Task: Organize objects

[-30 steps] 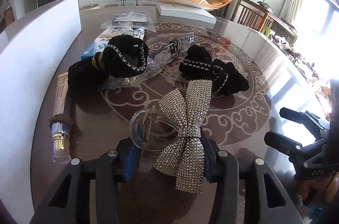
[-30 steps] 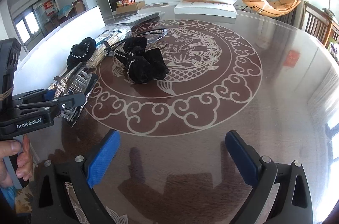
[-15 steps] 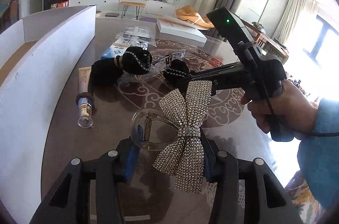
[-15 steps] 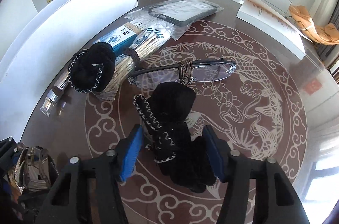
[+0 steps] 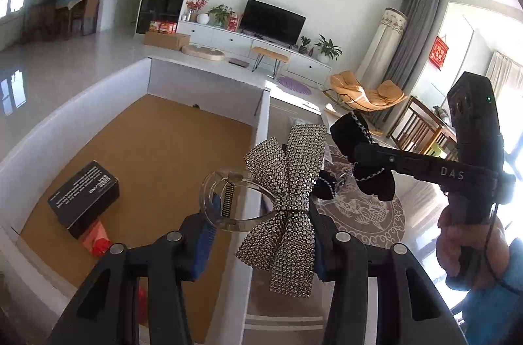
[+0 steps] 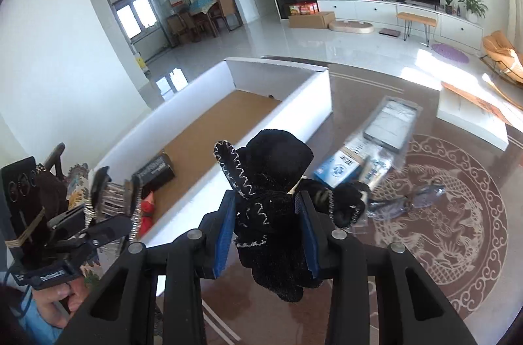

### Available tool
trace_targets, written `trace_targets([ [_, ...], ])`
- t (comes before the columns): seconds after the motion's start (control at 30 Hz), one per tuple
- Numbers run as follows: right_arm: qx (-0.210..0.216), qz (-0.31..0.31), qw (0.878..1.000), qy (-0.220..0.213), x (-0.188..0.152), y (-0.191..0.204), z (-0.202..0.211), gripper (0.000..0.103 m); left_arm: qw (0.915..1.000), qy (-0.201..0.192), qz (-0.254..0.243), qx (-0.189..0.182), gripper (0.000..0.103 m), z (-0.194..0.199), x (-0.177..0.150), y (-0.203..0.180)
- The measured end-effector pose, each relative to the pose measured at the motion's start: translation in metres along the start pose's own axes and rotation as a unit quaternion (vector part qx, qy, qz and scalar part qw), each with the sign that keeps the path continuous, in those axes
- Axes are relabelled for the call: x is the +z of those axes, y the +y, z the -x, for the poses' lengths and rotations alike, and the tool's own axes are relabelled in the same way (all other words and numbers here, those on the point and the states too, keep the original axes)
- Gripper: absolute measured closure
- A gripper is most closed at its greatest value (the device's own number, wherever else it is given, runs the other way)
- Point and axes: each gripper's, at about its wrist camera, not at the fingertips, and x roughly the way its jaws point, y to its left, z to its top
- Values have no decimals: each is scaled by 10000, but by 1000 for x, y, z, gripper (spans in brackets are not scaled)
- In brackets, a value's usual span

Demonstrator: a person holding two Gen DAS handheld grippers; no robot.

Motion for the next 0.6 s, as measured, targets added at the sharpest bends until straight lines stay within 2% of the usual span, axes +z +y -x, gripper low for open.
trace_targets([
  [0.1, 600, 42, 9981, 100, 19, 53, -34, 65, 9978, 242, 337, 512, 55, -8, 6, 44],
  [0.17, 733, 57, 9970, 254, 24, 79, -63, 65, 9930, 566, 506, 901, 54, -21, 5, 68],
  [0.23, 706, -10, 9965, 450, 20, 97, -91, 60, 9861, 819, 718, 1259, 49, -31, 3, 87],
  [0.27, 743, -119, 9955, 579, 18, 100, -105, 49, 9832, 915, 822, 1348, 39, -37, 2, 93],
  [0.3, 789, -243, 9944, 665, 15, 102, -114, 39, 9827, 920, 863, 1357, 36, -38, 0, 97],
  [0.33, 814, -335, 9940, 657, 12, 103, -118, 38, 9843, 862, 788, 1326, 36, -38, 0, 95],
  [0.4, 801, -365, 9950, 465, 7, 100, -114, 36, 9847, 783, 722, 1378, 18, -38, -2, 89],
  [0.53, 323, -153, 9992, -159, -8, 80, -75, 24, 9897, 443, 630, 1211, 17, -30, -9, 58],
  [0.6, -183, 1, 9981, -581, -24, 62, -47, 11, 9944, 233, 494, 905, 17, -20, -15, 28],
])
